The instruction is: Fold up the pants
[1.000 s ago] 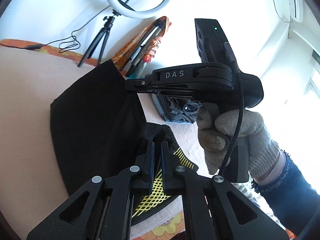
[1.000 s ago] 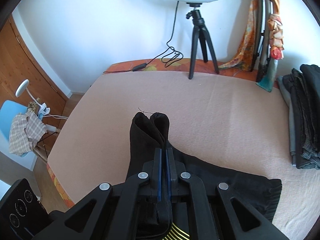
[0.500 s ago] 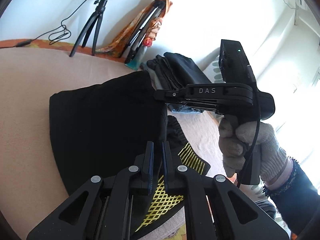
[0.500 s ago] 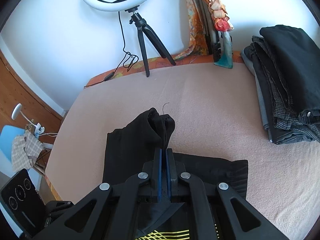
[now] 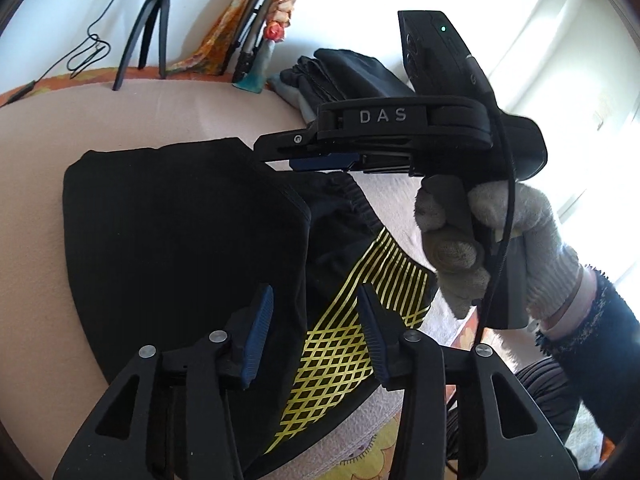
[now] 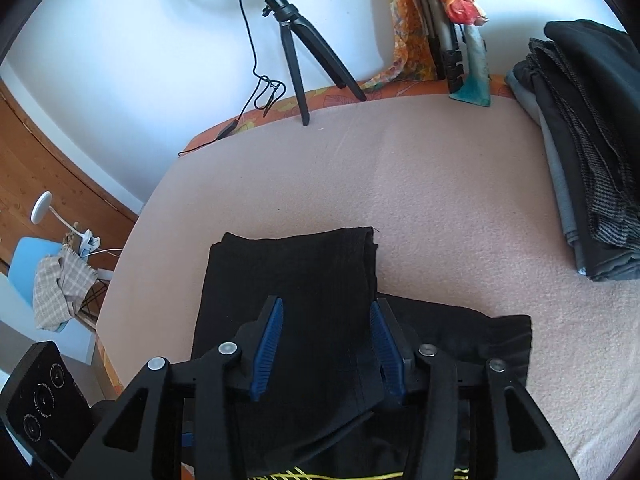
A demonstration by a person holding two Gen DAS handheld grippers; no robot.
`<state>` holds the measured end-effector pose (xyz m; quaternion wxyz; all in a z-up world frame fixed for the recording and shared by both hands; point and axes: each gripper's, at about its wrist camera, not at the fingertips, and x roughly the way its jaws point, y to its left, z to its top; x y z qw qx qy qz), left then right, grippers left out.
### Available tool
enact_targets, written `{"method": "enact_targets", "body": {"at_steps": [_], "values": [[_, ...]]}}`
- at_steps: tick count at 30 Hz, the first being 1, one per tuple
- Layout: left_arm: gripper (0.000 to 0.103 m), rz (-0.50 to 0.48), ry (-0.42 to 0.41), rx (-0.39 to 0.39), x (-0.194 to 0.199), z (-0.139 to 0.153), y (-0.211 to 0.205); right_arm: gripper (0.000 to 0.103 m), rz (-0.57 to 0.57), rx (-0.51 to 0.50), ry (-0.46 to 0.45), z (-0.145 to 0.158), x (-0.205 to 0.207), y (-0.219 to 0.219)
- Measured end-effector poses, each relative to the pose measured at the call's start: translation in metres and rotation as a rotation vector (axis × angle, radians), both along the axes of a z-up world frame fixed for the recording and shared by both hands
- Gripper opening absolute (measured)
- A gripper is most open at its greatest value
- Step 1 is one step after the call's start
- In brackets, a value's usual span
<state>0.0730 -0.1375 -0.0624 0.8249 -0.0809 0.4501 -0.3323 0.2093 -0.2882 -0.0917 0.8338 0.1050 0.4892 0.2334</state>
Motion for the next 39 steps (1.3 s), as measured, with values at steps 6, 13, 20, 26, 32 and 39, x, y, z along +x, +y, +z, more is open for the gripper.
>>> {"method": "enact_targets", "body": {"at_steps": [6, 13, 20, 26, 32, 39], "values": [[0.055, 0.033, 0.027, 0.155, 0.015, -0.026, -0.024, 0.049, -0.08, 0.099, 0.053, -0.017, -0.014, -0.04], [0.008, 0.031, -0.005, 0.083, 0.026, -0.032, -0.012, 0.051, -0.109, 0.151, 0.048, -0.016, -0.011, -0.052], [0.006, 0.105, 0.032, -0.05, 0.033, -0.024, 0.011, 0.063, -0.088, 0.154, 0.049, -0.018, 0.012, -0.036], [0.007, 0.068, 0.012, -0.035, 0.019, -0.017, 0.011, 0.062, 0.004, 0.065, 0.084, -0.028, 0.024, -0.005], [0.026, 0.056, -0.016, -0.018, 0.005, -0.007, 0.022, 0.062, -0.077, 0.093, 0.103, -0.016, -0.027, -0.032], [0.041, -0.066, -0.053, 0.14, -0.008, -0.012, -0.008, 0.057, -0.111, 0.255, 0.292, -0.053, -0.062, -0.037]]}}
